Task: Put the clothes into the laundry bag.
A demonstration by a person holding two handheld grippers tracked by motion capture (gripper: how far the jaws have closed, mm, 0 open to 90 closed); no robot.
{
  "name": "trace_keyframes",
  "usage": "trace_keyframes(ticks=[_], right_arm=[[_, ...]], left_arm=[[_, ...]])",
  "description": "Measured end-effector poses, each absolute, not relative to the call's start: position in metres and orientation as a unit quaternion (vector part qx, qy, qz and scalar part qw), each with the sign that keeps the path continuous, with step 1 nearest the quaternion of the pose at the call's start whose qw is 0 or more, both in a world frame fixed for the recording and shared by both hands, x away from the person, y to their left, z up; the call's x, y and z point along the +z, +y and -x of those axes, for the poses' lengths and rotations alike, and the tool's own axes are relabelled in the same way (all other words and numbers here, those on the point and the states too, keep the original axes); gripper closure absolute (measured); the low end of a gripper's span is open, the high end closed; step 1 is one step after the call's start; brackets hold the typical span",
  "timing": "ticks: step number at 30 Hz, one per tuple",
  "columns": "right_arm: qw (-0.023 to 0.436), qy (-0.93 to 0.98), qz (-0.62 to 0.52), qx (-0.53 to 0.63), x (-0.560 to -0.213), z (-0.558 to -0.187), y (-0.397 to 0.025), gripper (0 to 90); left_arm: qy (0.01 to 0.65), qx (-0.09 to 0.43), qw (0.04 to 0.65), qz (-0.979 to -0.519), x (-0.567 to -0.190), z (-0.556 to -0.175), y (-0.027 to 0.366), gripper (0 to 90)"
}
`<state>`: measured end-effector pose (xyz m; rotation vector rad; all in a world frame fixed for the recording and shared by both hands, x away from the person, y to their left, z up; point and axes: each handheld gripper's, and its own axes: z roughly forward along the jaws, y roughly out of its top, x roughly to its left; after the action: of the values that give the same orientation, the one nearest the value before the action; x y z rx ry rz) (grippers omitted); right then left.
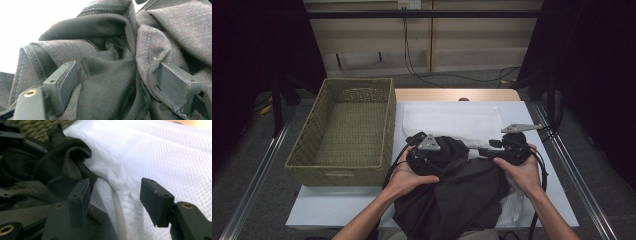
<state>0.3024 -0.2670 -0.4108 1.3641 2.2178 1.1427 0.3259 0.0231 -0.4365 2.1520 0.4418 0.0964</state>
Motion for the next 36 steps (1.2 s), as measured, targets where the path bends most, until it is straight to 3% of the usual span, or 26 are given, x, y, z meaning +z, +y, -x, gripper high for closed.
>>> trace_keyframes(ticks=[3,6,9,12,14,19,21,28,29,30,32,34,36], right_arm=[[0.143,0.776,-0.482,0.382,-0.416,-0.304,-0.27,51.5],[0.144,0.776,-0.483,0.38,-0.421,-0.305,-0.272,66.7],[0.136,0.773,-0.475,0.398,-0.417,-0.305,-0.268,64.3],[0.135,0.774,-0.463,0.41,-0.413,-0.305,-0.263,70.2],[0.13,0.779,-0.453,0.414,-0.413,-0.305,-0.26,86.7],[0.117,0.776,-0.442,0.435,-0.407,-0.301,-0.259,88.4],[0.118,0.777,-0.438,0.437,-0.403,-0.299,-0.258,88.4],[0.122,0.774,-0.428,0.451,-0.394,-0.295,-0.253,88.5],[0.123,0.773,-0.426,0.453,-0.394,-0.296,-0.252,88.5],[0.119,0.773,-0.426,0.455,-0.393,-0.296,-0.25,88.4],[0.114,0.773,-0.427,0.455,-0.393,-0.297,-0.247,88.4],[0.113,0.773,-0.423,0.458,-0.394,-0.299,-0.244,88.4],[0.111,0.773,-0.427,0.456,-0.394,-0.301,-0.242,88.4]], left_arm=[[0.177,0.042,0.451,-0.874,-0.436,-0.326,0.024,19.0],[0.177,0.041,0.455,-0.872,-0.432,-0.325,0.025,18.9],[0.174,0.048,0.462,-0.869,-0.423,-0.325,0.029,17.9],[0.18,0.054,0.478,-0.858,-0.417,-0.327,0.031,13.0],[0.184,0.053,0.473,-0.86,-0.417,-0.329,0.031,8.7],[0.216,0.064,0.455,-0.861,-0.427,-0.344,0.027,0.2],[0.233,0.028,0.436,-0.869,-0.439,-0.355,0.027,0.2],[0.25,-0.016,0.395,-0.884,-0.464,-0.363,0.028,0.8],[0.25,-0.043,0.391,-0.885,-0.466,-0.366,0.028,0.8],[0.245,-0.076,0.396,-0.882,-0.468,-0.369,0.03,20.3],[0.227,-0.082,0.403,-0.883,-0.466,-0.367,0.03,41.0],[0.221,-0.074,0.399,-0.887,-0.462,-0.365,0.031,58.0],[0.214,-0.057,0.431,-0.875,-0.456,-0.358,0.034,64.7]])
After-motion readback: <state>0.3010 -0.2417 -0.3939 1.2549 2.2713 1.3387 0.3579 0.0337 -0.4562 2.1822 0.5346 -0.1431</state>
